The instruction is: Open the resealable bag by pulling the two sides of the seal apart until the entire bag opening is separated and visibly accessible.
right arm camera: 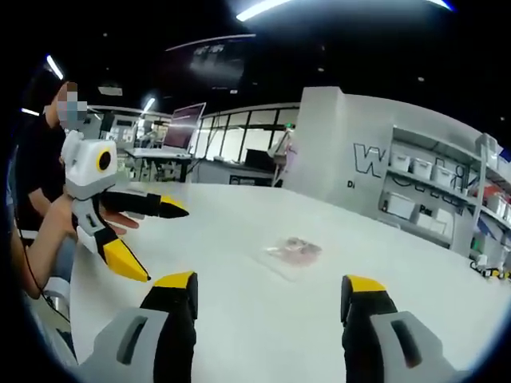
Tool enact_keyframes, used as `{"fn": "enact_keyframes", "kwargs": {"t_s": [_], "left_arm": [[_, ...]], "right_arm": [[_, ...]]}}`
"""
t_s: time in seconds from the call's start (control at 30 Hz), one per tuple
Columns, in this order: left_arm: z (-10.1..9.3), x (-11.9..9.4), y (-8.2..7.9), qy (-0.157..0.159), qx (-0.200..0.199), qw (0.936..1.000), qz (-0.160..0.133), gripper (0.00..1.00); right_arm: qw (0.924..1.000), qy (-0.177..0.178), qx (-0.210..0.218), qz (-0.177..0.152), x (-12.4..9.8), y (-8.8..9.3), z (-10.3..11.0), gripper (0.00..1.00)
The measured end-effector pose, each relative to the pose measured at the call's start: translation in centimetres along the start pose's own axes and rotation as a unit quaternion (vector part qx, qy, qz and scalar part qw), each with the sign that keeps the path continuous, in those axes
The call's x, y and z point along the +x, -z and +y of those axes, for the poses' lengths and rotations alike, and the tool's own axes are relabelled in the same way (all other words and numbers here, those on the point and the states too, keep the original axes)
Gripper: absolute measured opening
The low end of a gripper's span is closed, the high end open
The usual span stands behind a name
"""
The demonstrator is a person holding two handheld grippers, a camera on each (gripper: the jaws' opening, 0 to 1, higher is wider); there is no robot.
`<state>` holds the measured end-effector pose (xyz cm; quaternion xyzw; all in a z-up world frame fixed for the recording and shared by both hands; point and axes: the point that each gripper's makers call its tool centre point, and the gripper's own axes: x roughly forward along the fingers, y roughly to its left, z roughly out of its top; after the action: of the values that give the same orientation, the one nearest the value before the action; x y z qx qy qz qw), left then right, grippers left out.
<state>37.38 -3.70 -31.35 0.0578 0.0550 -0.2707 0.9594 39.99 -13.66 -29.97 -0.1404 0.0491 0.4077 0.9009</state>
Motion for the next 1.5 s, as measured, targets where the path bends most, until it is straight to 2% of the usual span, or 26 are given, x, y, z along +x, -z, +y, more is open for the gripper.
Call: {"fn": "enact_keyframes", "kwargs": {"t_s": [1.5], "left_arm": [[-0.9, 0.4, 0.3, 0.008, 0.002, 1.0, 0.002, 0.83]], "right_arm": [[0.9992, -0.027, -0.019, 0.021, 1.3, 0.3, 0.6, 0.67]]}}
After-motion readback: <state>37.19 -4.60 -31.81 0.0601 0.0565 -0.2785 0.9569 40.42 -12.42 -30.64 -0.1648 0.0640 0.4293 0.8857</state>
